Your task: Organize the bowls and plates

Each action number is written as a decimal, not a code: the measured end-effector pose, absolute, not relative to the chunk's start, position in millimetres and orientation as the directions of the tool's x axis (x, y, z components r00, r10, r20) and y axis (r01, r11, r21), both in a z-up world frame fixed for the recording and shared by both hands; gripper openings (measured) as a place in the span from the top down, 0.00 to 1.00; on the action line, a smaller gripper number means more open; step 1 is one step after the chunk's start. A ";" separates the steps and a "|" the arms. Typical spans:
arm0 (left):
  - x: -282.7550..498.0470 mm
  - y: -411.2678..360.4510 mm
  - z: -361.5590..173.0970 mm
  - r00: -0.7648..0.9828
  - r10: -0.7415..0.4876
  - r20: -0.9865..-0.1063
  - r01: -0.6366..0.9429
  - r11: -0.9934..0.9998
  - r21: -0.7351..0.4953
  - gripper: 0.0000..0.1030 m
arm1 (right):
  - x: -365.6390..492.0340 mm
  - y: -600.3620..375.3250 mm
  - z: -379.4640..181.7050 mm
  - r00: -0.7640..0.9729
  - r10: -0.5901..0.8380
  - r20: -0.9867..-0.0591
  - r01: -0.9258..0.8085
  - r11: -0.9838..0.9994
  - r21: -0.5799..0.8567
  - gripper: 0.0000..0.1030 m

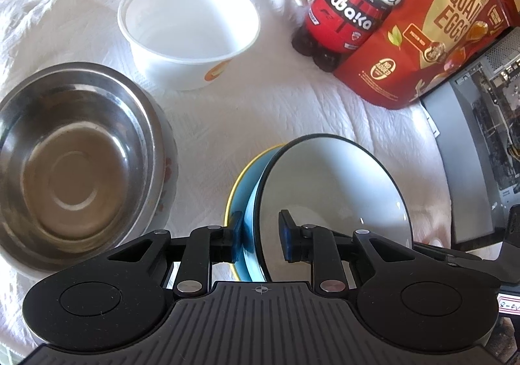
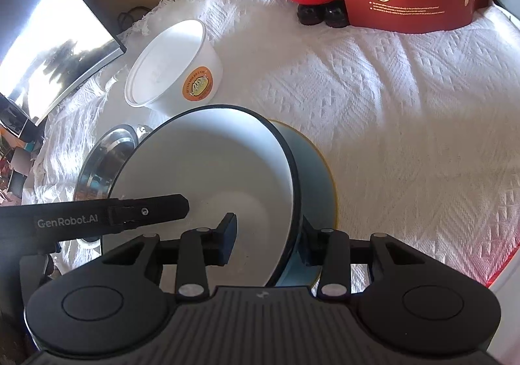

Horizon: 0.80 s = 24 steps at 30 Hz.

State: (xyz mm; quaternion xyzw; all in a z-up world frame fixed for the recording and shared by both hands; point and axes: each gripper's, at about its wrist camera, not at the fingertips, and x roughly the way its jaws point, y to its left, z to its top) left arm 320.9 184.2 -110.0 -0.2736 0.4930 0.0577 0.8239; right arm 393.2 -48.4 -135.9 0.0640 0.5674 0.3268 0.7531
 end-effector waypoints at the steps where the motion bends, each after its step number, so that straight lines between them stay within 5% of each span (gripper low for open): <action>1: 320.7 184.4 -109.1 0.510 -0.173 -0.843 -0.368 0.842 -0.395 0.76 | 393.7 -48.7 -135.5 0.142 0.565 -0.812 -0.419 0.778 0.468 0.62; 24: 316.9 184.9 -105.8 0.508 -0.163 -0.846 -0.406 0.821 -0.402 0.78 | 403.4 -65.2 -114.7 0.212 0.575 -0.790 -0.459 0.772 0.439 0.60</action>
